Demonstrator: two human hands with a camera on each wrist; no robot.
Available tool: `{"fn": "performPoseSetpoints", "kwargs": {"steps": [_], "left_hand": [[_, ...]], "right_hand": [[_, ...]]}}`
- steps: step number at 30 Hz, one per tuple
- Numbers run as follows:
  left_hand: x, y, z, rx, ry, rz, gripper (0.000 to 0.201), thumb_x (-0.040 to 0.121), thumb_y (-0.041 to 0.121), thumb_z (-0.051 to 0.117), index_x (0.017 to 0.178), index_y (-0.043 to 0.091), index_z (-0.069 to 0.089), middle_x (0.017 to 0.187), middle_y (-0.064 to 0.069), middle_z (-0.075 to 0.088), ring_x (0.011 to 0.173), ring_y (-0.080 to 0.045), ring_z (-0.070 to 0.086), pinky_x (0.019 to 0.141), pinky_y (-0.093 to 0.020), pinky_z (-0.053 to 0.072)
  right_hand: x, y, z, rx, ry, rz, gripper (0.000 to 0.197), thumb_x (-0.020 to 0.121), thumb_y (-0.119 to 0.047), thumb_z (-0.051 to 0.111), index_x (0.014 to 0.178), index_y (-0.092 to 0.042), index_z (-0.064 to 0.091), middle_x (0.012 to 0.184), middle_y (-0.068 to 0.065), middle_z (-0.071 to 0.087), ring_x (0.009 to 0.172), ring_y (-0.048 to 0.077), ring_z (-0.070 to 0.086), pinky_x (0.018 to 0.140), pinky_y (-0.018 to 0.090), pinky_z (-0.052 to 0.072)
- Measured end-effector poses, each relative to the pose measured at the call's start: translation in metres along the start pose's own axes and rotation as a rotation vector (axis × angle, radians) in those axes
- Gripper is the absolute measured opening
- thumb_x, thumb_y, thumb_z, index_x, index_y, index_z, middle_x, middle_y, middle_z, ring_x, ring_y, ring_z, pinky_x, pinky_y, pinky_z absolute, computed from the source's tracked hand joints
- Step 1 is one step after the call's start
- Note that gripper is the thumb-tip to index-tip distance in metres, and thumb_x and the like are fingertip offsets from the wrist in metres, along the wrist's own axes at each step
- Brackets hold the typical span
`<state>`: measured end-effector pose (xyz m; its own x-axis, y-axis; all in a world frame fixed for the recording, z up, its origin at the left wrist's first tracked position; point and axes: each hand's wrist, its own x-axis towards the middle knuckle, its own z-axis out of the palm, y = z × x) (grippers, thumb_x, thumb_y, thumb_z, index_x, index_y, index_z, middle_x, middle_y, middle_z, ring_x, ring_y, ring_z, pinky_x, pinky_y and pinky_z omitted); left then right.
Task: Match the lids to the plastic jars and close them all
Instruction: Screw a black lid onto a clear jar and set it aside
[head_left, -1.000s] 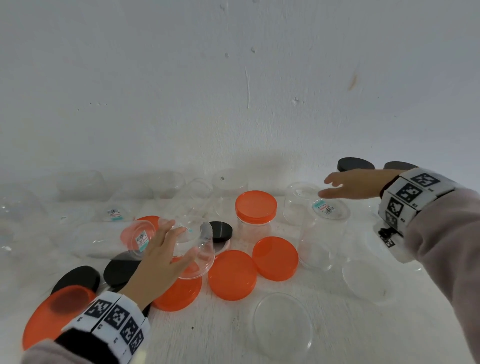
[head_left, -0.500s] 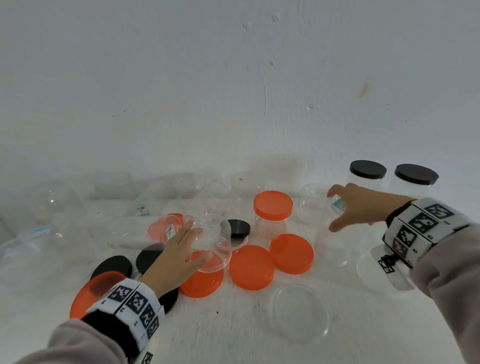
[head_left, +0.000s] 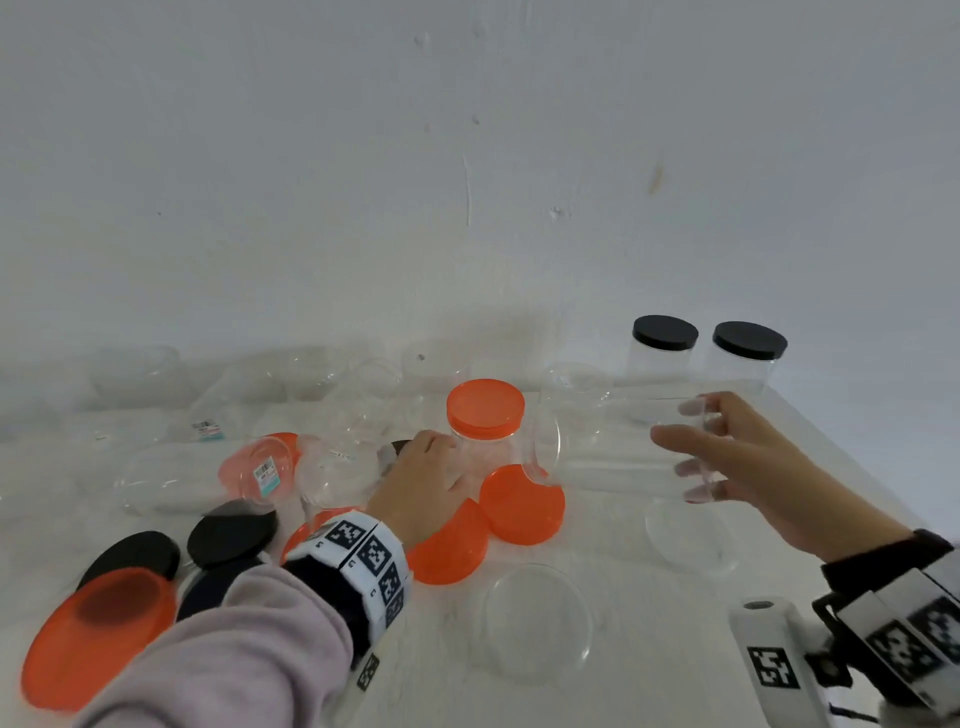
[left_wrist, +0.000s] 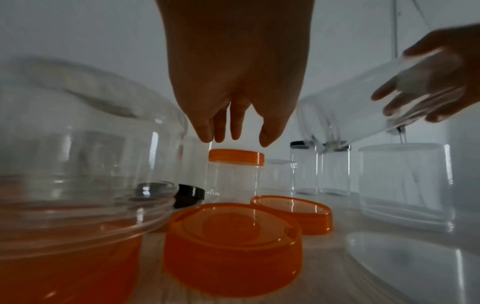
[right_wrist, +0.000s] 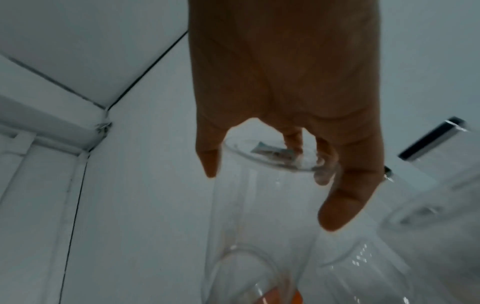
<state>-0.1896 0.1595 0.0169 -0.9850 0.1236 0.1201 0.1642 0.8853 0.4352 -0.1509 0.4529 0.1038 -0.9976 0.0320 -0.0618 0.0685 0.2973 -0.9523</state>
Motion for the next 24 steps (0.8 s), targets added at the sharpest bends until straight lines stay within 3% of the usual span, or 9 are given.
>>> {"fn": "performPoseSetpoints", "kwargs": {"steps": [5, 9, 14, 19, 24], "left_hand": [[0.034, 0.008, 0.013, 0.31, -0.151, -0.202, 0.037, 0.099, 0.031, 0.039, 0.128, 0.008, 0.041, 0.132, -0.009, 0.043, 0.122, -0.023, 0.042, 0.104, -0.04, 0.032], [0.056, 0.002, 0.02, 0.359, -0.186, -0.324, 0.043, 0.099, 0.034, 0.041, 0.129, 0.003, 0.042, 0.133, -0.016, 0.043, 0.122, -0.029, 0.045, 0.102, -0.037, 0.036], [0.073, 0.005, 0.023, 0.324, -0.203, -0.527, 0.047, 0.096, 0.032, 0.046, 0.135, 0.004, 0.039, 0.141, -0.016, 0.036, 0.134, -0.037, 0.032, 0.11, -0.044, 0.03], [0.079, 0.006, 0.023, 0.34, -0.19, -0.556, 0.044, 0.095, 0.032, 0.048, 0.13, 0.005, 0.043, 0.135, -0.015, 0.041, 0.126, -0.034, 0.042, 0.103, -0.041, 0.037], [0.082, -0.001, 0.025, 0.416, -0.224, -0.542, 0.044, 0.097, 0.035, 0.046, 0.13, 0.007, 0.045, 0.132, -0.017, 0.043, 0.119, -0.032, 0.048, 0.097, -0.039, 0.041]], "right_hand": [[-0.013, 0.025, 0.006, 0.26, -0.01, 0.091, 0.075, 0.055, -0.053, 0.072, 0.11, -0.005, 0.056, 0.093, 0.013, 0.06, 0.078, 0.027, 0.065, 0.066, 0.038, 0.054], [-0.012, 0.047, 0.018, 0.462, -0.051, 0.217, 0.069, 0.056, -0.044, 0.088, 0.101, -0.001, 0.057, 0.087, 0.018, 0.062, 0.07, 0.033, 0.065, 0.065, 0.042, 0.058], [-0.01, 0.063, 0.029, 0.619, -0.192, 0.322, 0.07, 0.039, -0.04, 0.094, 0.087, -0.001, 0.061, 0.074, 0.021, 0.063, 0.071, 0.042, 0.065, 0.071, 0.049, 0.059], [-0.005, 0.072, 0.035, 0.633, -0.242, 0.395, 0.088, 0.039, -0.041, 0.093, 0.108, 0.002, 0.059, 0.077, 0.022, 0.062, 0.076, 0.04, 0.065, 0.075, 0.047, 0.059], [-0.002, 0.081, 0.036, 0.597, -0.273, 0.402, 0.087, 0.047, -0.049, 0.086, 0.11, 0.007, 0.063, 0.09, 0.024, 0.067, 0.083, 0.035, 0.066, 0.084, 0.043, 0.056]]}}
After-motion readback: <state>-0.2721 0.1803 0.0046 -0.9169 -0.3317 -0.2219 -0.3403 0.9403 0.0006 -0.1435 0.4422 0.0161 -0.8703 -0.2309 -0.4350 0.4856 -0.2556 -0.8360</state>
